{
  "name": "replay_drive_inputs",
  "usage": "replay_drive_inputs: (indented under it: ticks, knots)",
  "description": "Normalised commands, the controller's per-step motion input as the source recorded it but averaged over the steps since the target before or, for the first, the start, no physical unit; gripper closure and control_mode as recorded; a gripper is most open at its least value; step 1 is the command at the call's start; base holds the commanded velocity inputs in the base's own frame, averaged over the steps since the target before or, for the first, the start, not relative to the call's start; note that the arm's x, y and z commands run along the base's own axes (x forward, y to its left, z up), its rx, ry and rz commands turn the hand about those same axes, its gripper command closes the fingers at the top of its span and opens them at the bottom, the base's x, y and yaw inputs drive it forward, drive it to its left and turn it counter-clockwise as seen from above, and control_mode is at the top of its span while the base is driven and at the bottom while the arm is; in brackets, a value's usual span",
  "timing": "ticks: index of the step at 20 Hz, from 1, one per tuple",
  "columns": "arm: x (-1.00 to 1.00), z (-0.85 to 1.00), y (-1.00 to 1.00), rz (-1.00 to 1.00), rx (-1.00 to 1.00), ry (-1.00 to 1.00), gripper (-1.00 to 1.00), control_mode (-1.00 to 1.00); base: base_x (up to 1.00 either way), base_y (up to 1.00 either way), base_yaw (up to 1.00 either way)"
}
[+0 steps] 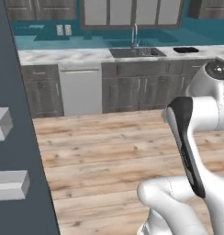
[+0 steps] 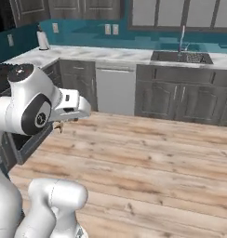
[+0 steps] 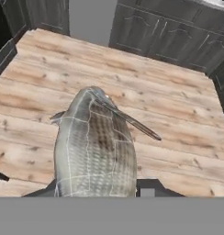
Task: Take the fish out of the fridge, briefly rinse it in the sink, and place it on the tray next to the sink.
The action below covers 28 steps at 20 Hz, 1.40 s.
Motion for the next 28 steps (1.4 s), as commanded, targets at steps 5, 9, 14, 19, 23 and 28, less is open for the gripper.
replay_drive_inputs:
  ticks: [5, 9, 14, 19, 23, 28]
  knots:
    - [0.00, 0.00, 0.00, 0.00, 0.00, 0.00, 1.00, 1.00, 0.77, -0.02, -0.59]
    - [0.00, 0.00, 0.00, 0.00, 0.00, 0.00, 1.00, 1.00, 1.00, 0.00, -0.27]
    - [0.00, 0.00, 0.00, 0.00, 0.00, 0.00, 1.00, 1.00, 1.00, 0.00, -0.25]
    - [0.00, 0.00, 0.00, 0.00, 0.00, 0.00, 1.00, 1.00, 1.00, 0.00, -0.22]
    - [0.00, 0.00, 0.00, 0.00, 0.00, 0.00, 1.00, 1.00, 1.00, -0.03, -0.01]
    - [0.00, 0.00, 0.00, 0.00, 0.00, 0.00, 1.00, 1.00, 1.00, -0.42, 0.05]
